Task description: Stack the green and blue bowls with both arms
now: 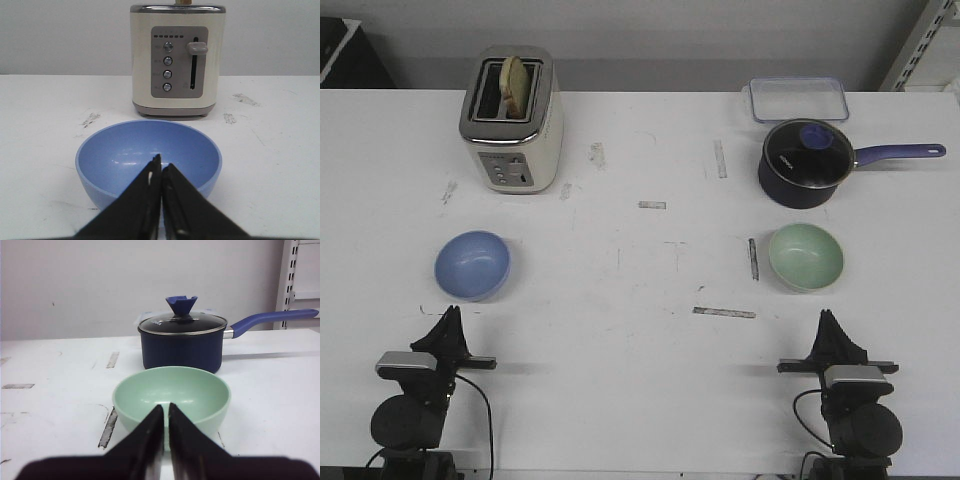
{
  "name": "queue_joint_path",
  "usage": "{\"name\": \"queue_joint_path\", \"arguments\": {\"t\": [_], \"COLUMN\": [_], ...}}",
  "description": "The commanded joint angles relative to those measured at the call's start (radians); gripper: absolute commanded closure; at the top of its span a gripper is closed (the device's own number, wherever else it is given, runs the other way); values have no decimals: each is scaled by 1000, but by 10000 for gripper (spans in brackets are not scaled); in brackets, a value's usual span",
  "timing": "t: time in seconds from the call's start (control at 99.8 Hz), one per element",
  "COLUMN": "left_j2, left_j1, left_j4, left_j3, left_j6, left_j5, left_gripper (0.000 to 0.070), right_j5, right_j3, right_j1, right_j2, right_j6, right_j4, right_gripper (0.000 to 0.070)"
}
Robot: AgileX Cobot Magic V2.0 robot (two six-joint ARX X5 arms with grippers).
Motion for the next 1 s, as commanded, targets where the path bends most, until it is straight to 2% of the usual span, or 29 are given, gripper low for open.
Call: {"name": "queue_joint_path", "arguments": {"t": [0.0,0.451,0.591,0.742,0.992], "left_j2": [-2,-2,-2,-2,-2], "left_j1": [2,2,2,2,2], "left_j4": [16,16,16,16,16], "left_j3": [-21,-21,-21,-21,-21], "left_j6": [8,8,8,8,8], "left_j5": [-3,-3,-3,-3,-3], "left_gripper": [697,697,697,697,697], "right_j5": [1,6,6,6,6], "right_j3": [-2,22,87,180,320], "right_j1": [0,-1,-1,-1,-1], "right_j2": [-1,0,35,139,407], "right_j6": [13,4,-63,-101,-83], "right_j4": [19,54,26,-42,-52], "right_gripper": [693,694,694,694,694]}}
